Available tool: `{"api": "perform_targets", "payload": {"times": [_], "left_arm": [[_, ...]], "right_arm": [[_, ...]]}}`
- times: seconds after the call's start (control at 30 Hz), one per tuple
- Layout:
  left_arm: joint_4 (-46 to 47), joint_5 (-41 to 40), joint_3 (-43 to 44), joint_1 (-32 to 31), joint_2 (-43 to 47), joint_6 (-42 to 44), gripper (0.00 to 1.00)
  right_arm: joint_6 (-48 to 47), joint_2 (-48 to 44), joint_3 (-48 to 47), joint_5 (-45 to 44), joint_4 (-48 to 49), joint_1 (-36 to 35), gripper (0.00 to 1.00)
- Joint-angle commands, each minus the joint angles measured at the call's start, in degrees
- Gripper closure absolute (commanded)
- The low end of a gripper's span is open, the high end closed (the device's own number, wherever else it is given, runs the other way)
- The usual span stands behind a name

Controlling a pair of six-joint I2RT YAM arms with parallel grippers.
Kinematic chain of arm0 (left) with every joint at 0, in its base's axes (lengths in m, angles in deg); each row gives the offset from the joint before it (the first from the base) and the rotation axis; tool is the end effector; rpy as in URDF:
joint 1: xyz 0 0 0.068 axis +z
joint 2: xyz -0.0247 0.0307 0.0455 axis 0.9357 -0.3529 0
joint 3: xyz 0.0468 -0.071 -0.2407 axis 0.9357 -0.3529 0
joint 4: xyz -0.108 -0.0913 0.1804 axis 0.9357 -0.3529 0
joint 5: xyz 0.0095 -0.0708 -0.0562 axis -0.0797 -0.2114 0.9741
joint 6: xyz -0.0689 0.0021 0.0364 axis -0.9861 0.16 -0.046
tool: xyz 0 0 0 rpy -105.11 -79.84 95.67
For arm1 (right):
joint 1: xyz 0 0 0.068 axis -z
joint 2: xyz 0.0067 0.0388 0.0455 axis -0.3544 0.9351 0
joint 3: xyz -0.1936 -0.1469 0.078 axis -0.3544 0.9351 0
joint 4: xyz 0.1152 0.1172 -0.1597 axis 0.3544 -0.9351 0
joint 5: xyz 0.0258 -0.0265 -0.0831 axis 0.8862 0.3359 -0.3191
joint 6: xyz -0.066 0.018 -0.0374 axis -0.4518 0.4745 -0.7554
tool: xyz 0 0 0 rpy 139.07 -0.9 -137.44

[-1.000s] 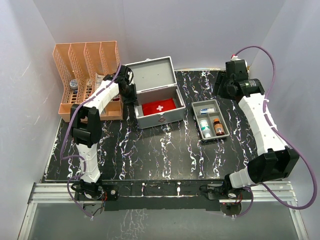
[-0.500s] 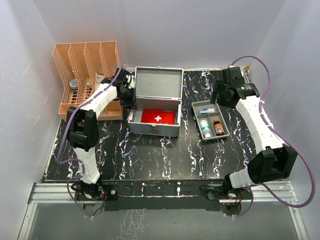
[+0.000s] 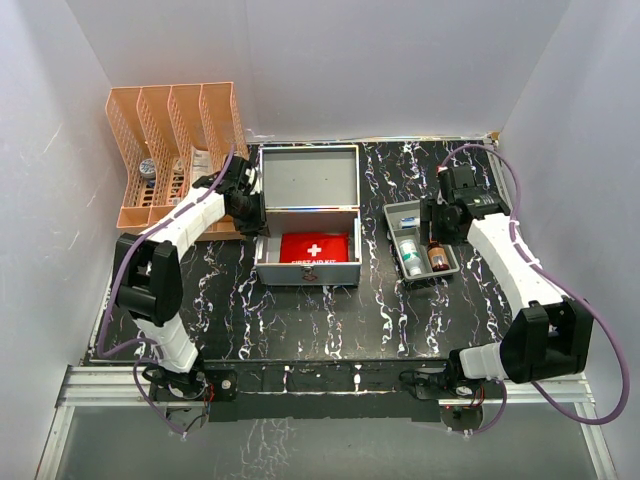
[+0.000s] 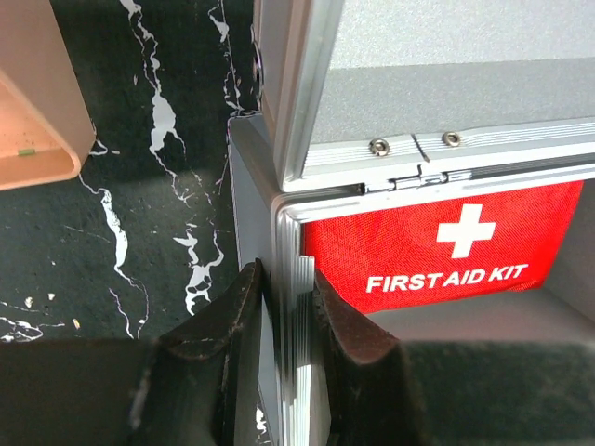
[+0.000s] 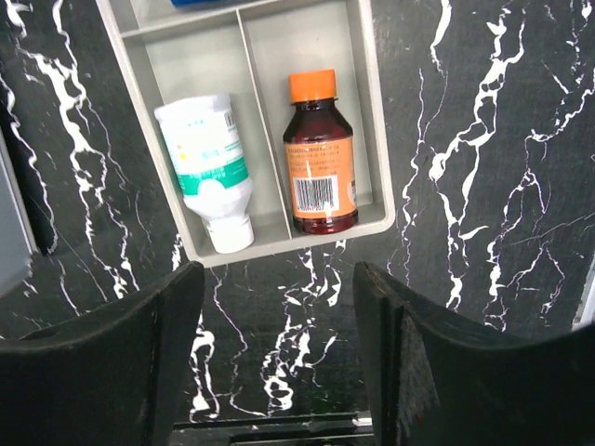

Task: Organize the medicine kit
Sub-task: Move the medicine box to the center of the board, then pick up the medicine box compartment at the center of the board.

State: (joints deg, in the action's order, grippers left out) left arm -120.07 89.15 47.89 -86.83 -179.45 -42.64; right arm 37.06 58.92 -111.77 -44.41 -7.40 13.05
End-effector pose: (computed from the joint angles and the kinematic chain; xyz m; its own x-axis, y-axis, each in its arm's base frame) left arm 0.3370 -0.1193 0.2085 -0.8979 -0.0697 -0.4347 0.0869 0.9399 -0.3302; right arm 0.2461 0.0248 0.2509 -0.8849 0.0418 -0.4638 0.0673 0.9970 -0.0384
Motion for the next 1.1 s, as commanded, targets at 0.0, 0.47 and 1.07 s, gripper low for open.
{"api": "perform_targets", "payload": {"times": [0.0,0.47,1.07], "left_arm": [[-4.32,2.52,-5.2,-0.89,1.93,-4.63,1.0],[-2.63,4.63,-6.35,-1.26,0.38,-3.85,0.99],[-2.86,5.79,-4.94,-1.23,0.52,-3.61,1.0]], "right_arm": [[-6.49,-2.37,2.42,2.07,6.64,0.17,0.39],[-13.82,13.6,0.38,4.18,20.41,0.17,0.63],[-12.93,24.61,-2.41,2.87,17.11,0.26,0.69]]}}
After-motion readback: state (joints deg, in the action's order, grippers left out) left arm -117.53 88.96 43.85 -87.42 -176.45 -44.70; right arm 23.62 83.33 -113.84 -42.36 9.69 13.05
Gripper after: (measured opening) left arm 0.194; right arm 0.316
